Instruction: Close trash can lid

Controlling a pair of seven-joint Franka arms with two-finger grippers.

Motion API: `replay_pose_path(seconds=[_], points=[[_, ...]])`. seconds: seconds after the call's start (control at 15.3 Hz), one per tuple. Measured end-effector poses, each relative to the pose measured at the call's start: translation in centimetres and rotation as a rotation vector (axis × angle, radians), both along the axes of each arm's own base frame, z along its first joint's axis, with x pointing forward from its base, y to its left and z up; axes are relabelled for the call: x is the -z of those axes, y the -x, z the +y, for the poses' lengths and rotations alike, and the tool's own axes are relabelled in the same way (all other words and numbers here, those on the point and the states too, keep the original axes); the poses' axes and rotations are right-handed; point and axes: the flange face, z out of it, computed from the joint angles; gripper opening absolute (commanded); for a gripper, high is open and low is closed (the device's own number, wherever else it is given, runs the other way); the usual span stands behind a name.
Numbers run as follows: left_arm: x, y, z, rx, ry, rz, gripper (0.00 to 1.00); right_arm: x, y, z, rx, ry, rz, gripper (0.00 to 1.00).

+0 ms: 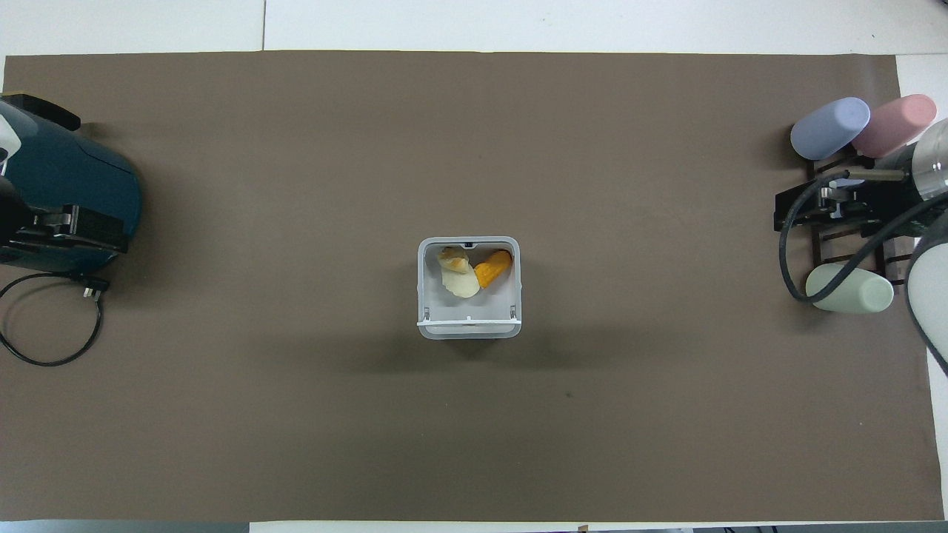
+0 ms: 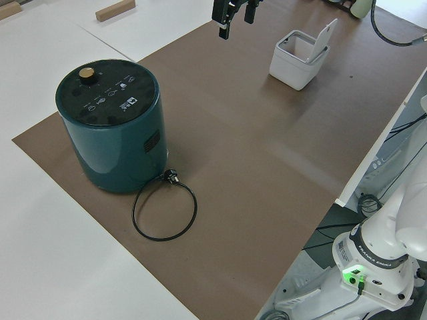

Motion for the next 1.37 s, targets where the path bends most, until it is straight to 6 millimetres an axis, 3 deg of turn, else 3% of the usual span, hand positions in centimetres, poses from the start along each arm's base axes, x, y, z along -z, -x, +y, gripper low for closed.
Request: replay_pose_path(seconds=[0.46, 0.52, 0.59, 0.65, 0.72, 0.85, 0.98, 1.04, 1.17, 1.37], points=[[0.2, 0.0, -0.3, 0.006, -0.001, 0.005, 1.0, 0.0, 0.0, 0.0, 0.0, 0.0, 0.0, 1.0], [0.3, 0.1, -0.7, 0.013, 0.0, 0.005, 0.82, 0.0, 0.0, 0.0, 0.0, 0.0, 0.0, 1.0], [0.3, 0.2, -1.7, 0.023, 0.003, 0.006, 0.25, 0.0, 0.0, 0.0, 0.0, 0.0, 0.0, 1.0], [0.4, 0.5, -3.4, 0.026, 0.007, 0.008, 0.0, 0.0, 0.0, 0.0, 0.0, 0.0, 0.0, 1.0], [0.5, 1.1, -6.2, 0.024, 0.007, 0.012, 0.0, 0.0, 0.0, 0.0, 0.0, 0.0, 0.0, 1.0], [1.2, 3.5, -14.1, 0.022, 0.015, -0.002, 0.0, 0.0, 0.0, 0.0, 0.0, 0.0, 0.0, 1.0], [2.5, 7.7, -22.1, 0.037, 0.057, -0.005, 0.0, 0.0, 0.0, 0.0, 0.0, 0.0, 0.0, 1.0], [3.3, 9.8, -25.1, 0.059, 0.076, 0.003, 0.0, 0.0, 0.0, 0.0, 0.0, 0.0, 0.0, 1.0], [5.4, 13.4, -29.8, 0.089, 0.105, 0.005, 0.0, 0.0, 0.0, 0.0, 0.0, 0.0, 0.0, 1.0], [8.9, 16.6, -33.9, 0.106, 0.132, -0.011, 0.0, 0.0, 0.0, 0.0, 0.0, 0.0, 0.0, 1.0]])
